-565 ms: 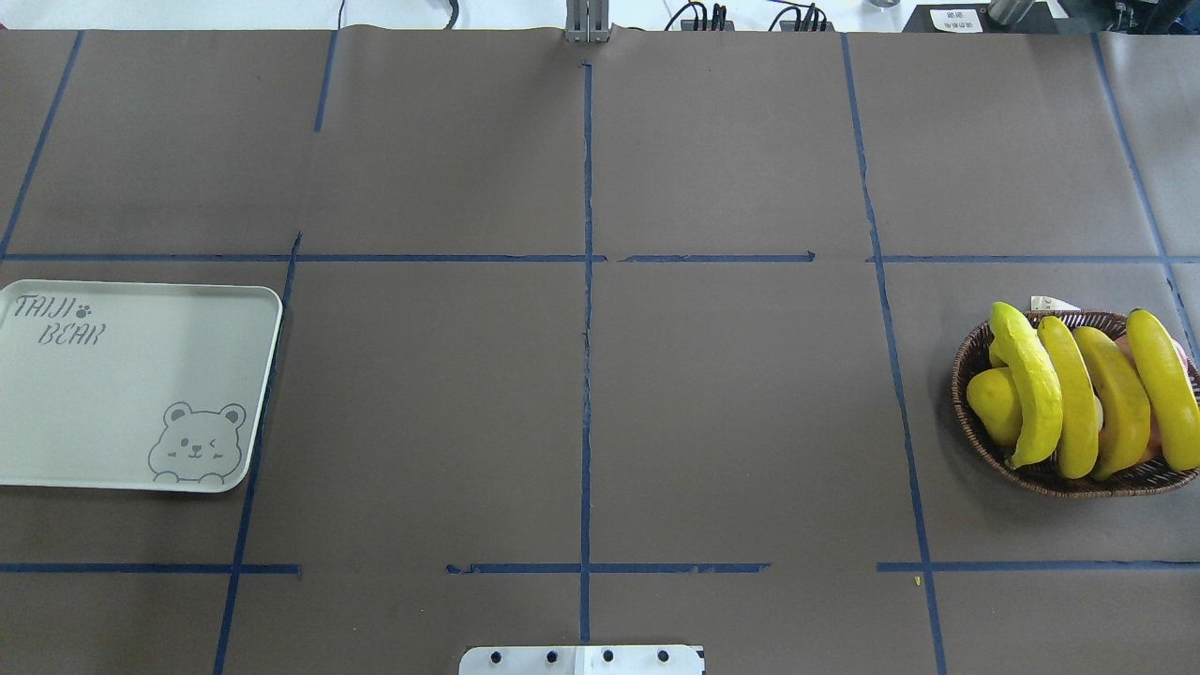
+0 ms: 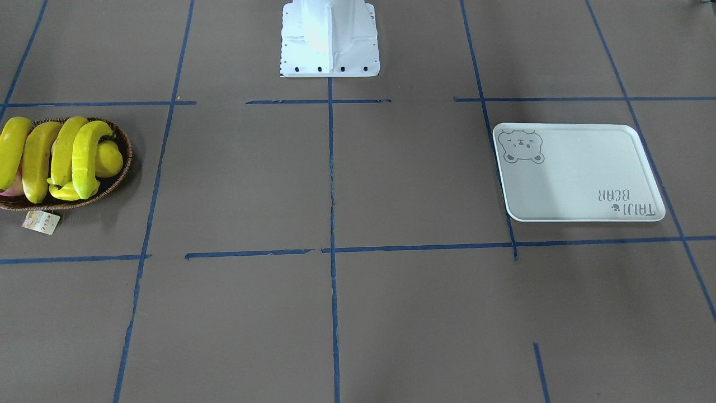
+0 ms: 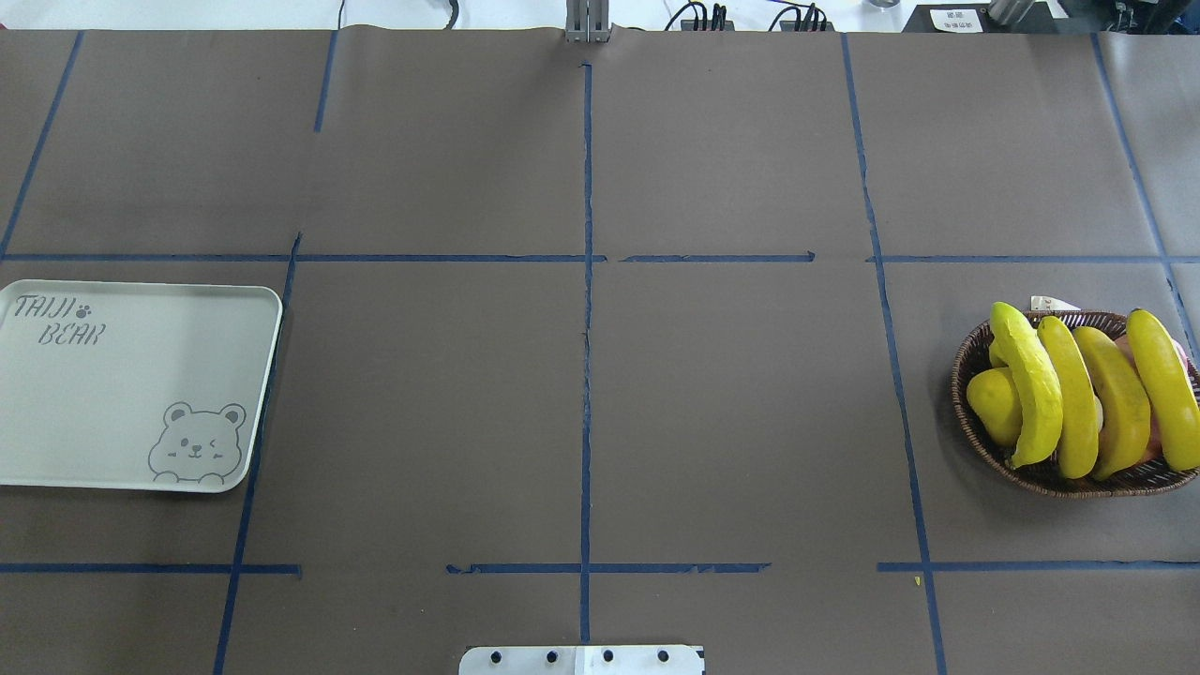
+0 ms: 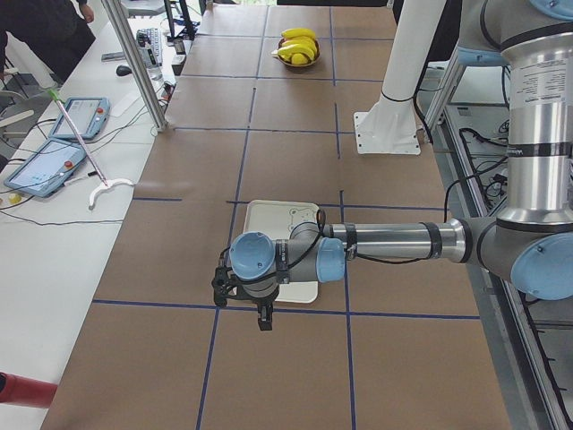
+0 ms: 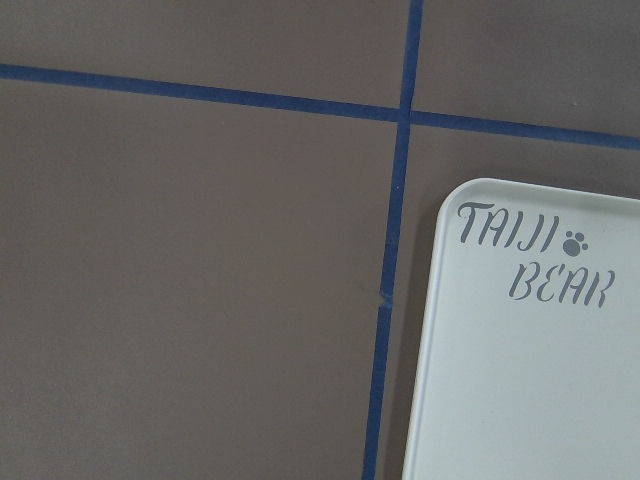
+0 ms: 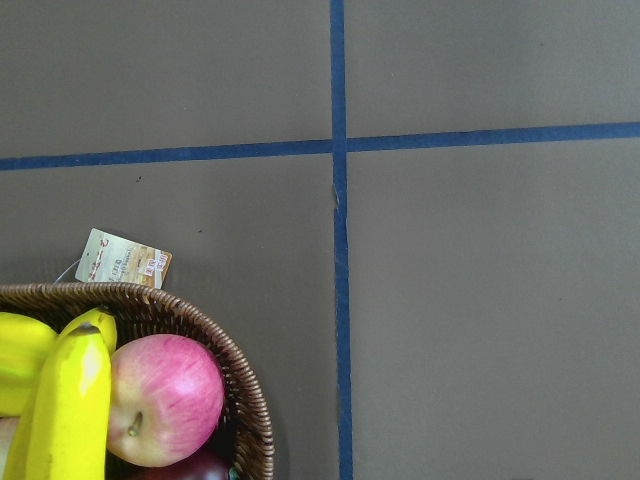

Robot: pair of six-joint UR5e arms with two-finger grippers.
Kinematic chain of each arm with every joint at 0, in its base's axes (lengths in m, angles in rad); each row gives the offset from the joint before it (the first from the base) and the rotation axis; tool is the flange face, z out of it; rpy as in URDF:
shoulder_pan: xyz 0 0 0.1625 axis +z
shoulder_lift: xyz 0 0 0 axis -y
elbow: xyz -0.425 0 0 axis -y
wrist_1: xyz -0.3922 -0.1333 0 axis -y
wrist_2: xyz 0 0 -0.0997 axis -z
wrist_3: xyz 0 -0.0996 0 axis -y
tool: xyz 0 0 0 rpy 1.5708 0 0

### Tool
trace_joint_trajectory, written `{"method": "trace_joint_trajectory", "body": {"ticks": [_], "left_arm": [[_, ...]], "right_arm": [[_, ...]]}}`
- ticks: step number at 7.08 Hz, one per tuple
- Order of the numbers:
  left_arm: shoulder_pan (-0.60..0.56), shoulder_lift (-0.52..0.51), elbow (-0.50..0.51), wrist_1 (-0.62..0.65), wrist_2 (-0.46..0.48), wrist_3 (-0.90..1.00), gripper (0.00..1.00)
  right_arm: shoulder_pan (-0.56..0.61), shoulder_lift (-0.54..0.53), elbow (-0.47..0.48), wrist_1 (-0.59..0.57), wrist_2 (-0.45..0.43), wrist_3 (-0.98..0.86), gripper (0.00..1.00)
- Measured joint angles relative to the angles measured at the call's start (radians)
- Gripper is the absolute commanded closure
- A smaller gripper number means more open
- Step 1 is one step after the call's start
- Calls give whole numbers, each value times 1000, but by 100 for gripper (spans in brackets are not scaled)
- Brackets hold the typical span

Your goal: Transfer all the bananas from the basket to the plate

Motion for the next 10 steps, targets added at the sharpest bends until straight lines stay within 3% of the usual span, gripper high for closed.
{"method": "trace_joint_trajectory", "body": {"ticks": [10], "left_arm": [[0,-3,-2,0,0,1,0]], "right_arm": [[-4,11,33,1,-1,17,0]]}}
